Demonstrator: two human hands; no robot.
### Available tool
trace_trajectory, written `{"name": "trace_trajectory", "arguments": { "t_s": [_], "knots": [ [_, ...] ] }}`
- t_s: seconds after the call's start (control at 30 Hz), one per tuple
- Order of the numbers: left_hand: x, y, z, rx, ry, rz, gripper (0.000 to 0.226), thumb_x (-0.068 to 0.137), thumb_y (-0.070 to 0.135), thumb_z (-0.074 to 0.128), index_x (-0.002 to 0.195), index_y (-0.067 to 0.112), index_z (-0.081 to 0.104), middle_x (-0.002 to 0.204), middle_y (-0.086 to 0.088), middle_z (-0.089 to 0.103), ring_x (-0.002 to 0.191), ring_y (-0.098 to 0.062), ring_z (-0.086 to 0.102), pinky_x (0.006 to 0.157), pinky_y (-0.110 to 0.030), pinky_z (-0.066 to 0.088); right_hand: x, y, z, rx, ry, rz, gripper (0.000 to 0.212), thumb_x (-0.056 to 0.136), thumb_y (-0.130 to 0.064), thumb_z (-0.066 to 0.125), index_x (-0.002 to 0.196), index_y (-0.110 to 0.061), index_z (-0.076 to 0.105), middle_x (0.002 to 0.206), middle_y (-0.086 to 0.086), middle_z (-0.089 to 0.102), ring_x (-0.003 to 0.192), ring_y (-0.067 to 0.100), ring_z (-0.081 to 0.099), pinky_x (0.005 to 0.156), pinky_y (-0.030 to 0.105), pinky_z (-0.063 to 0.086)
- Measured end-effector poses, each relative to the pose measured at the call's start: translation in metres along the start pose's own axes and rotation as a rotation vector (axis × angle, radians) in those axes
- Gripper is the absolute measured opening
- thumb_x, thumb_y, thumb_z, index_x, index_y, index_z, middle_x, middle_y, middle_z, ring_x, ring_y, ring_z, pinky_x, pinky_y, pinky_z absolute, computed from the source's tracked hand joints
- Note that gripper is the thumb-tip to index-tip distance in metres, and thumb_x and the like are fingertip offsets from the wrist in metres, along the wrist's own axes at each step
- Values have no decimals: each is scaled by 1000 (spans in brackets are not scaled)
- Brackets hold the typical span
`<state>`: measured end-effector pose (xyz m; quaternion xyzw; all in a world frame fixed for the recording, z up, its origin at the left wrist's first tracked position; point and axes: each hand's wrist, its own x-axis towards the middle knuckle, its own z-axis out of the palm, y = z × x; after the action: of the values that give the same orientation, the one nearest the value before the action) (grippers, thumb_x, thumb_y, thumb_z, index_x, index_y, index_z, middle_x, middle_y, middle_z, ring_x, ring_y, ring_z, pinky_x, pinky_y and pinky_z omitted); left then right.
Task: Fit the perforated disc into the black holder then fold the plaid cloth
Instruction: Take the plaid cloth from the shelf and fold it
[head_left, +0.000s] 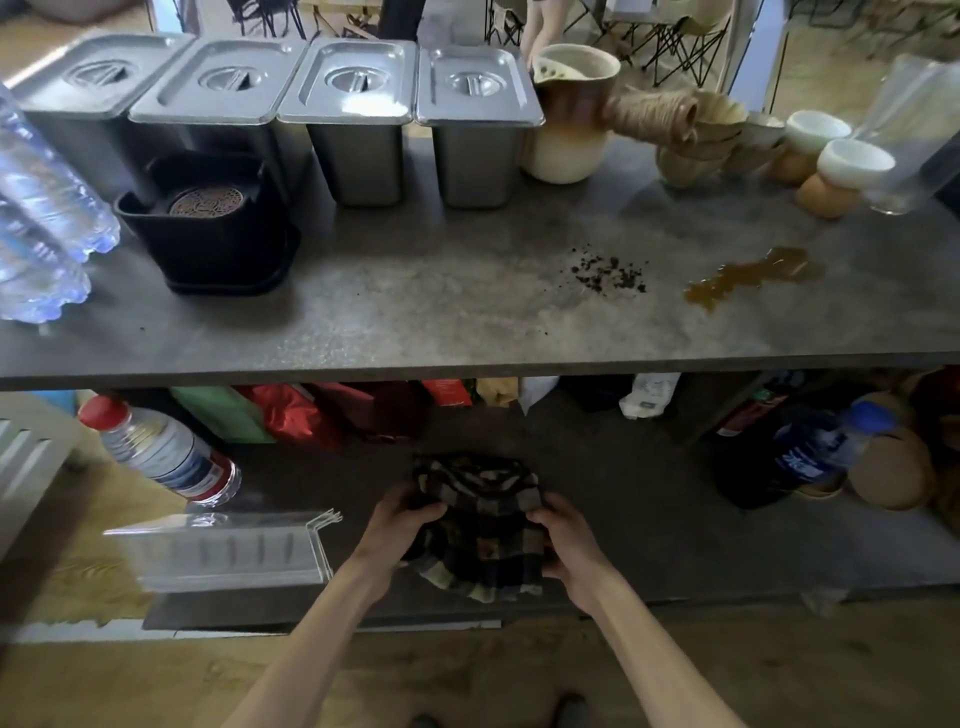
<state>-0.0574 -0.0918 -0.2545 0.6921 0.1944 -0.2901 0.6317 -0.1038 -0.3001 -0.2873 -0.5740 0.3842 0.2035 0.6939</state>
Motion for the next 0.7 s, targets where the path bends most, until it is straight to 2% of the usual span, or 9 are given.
{"name": "trace_trajectory", "arguments": {
  "t_s": [0.07, 0.17, 0.3, 0.4, 0.47, 0.53, 0.6, 0.67, 0.7],
  "knots": [
    [-5, 2, 1, -88, -27, -30, 24, 84, 8, 69, 104, 16, 61, 111, -12, 68, 101, -26, 66, 85, -41, 54, -14, -7, 0, -19, 2, -35, 34, 90, -22, 48, 122, -32, 57, 119, 1, 64, 108, 24, 61, 82, 49, 57],
    [-13, 1, 2, -123, -83, -45, 29, 85, 3, 66, 112, 11, 58, 113, -17, 67, 102, -30, 66, 83, -41, 55, -25, -12, -7, -3, -32, -59, 33, 92, -13, 44, 116, -29, 59, 114, 5, 66, 103, 25, 63, 75, 47, 59],
    [-32, 5, 7, -251, -65, -98, 25, 84, -3, 64, 107, 6, 62, 102, -19, 71, 95, -33, 67, 72, -39, 55, -41, -15, -18, 61, -33, -11, 34, 87, -14, 48, 118, -19, 60, 114, 13, 67, 103, 31, 64, 80, 52, 57],
    [-51, 8, 12, -282, -77, -166, 22, 82, -2, 67, 104, -1, 66, 79, -13, 76, 75, -25, 70, 50, -27, 53, -56, -16, -27, 133, -32, 57, 36, 83, -13, 54, 116, -9, 65, 114, 19, 68, 106, 37, 64, 89, 55, 53],
    [-62, 11, 15, -283, -73, -180, 22, 82, -3, 66, 104, -5, 66, 60, -10, 70, 47, -17, 64, 35, -19, 44, -70, -21, -32, 173, -38, 106, 34, 84, -11, 54, 113, -2, 67, 115, 23, 67, 106, 39, 64, 94, 57, 48],
    [-76, 16, 19, -269, -69, -159, 16, 81, -6, 64, 97, -5, 66, 56, -12, 68, 37, -17, 60, 31, -18, 40, -83, -25, -36, 186, -36, 110, 32, 84, -8, 53, 111, 1, 67, 112, 24, 68, 102, 39, 65, 92, 53, 51],
    [-88, 22, 22, -275, -89, -109, 20, 78, -8, 63, 98, -7, 66, 68, -18, 72, 46, -22, 67, 34, -23, 46, -94, -30, -38, 202, -41, 85, 30, 84, -8, 52, 106, 2, 69, 108, 24, 70, 97, 38, 67, 79, 45, 54],
    [-93, 28, 25, -307, -104, -43, 35, 70, -7, 67, 105, -7, 66, 90, -27, 73, 69, -31, 72, 51, -30, 55, -106, -37, -40, 222, -44, 67, 26, 84, -8, 53, 100, 1, 71, 105, 23, 71, 94, 37, 67, 74, 40, 55],
    [-97, 33, 26, -324, -97, -14, 46, 63, -5, 73, 108, -6, 65, 99, -29, 71, 79, -34, 72, 60, -33, 57, -111, -41, -42, 232, -49, 53, 26, 83, -8, 53, 101, 0, 71, 105, 22, 71, 96, 36, 67, 75, 41, 55]
  ]
}}
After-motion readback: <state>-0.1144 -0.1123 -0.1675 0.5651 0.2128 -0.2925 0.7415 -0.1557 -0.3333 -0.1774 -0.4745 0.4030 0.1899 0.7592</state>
